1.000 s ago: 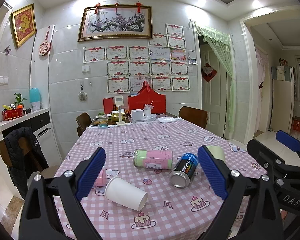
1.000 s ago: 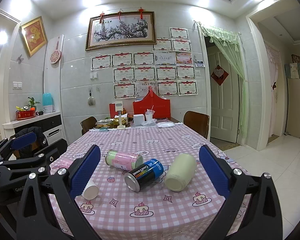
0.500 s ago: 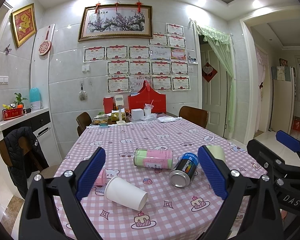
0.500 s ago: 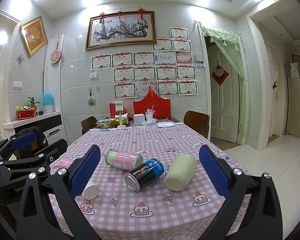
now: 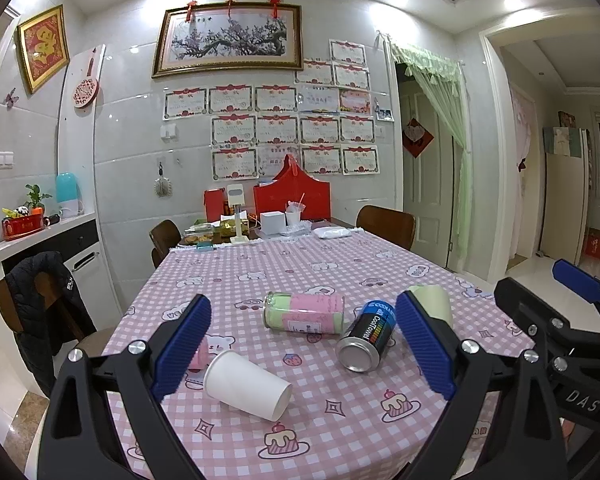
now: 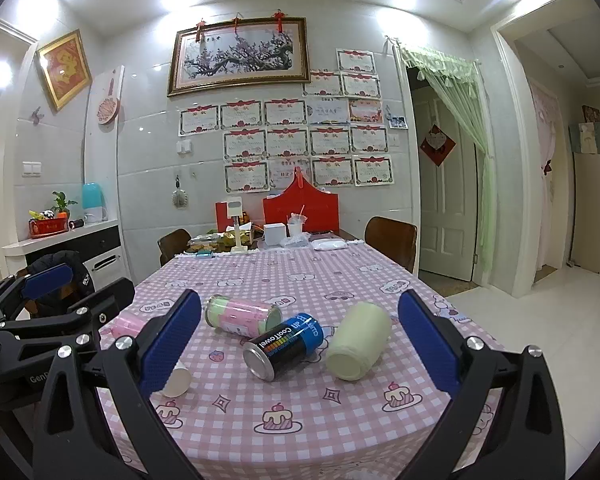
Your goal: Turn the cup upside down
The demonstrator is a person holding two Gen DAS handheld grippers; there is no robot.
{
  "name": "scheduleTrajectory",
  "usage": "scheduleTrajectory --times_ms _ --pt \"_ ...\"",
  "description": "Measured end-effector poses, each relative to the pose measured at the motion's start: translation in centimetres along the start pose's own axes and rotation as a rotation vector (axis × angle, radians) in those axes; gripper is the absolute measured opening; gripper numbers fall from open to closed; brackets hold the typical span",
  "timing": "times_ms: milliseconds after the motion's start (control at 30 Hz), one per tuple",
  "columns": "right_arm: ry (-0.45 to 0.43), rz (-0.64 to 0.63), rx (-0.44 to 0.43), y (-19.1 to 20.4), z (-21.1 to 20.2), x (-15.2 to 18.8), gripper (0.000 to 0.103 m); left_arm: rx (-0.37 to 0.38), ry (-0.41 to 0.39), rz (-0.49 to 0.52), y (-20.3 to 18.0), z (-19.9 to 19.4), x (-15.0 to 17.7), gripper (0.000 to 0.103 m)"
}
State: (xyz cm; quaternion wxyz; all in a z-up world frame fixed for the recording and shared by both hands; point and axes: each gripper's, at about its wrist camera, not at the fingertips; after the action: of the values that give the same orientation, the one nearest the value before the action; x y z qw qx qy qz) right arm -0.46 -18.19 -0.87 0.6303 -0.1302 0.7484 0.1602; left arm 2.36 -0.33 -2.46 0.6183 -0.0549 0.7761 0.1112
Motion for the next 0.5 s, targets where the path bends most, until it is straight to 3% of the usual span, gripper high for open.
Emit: scheduleTrajectory --times_ms 500 --pt "0.056 0.057 0.023 -3.1 1.1 1.2 0.095 0.026 0.072 0.055 -3.1 2.8 0.9 0.092"
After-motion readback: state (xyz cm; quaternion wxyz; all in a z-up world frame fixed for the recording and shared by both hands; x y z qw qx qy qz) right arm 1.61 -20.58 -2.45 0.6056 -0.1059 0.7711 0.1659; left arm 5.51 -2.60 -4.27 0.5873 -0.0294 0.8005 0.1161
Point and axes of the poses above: each gripper's, at about its wrist camera, not at the fingertips, and z roughly the way its jaws point, y to its left, x to its underside, and after that the axes turned 14 degrees about -x, right-handed
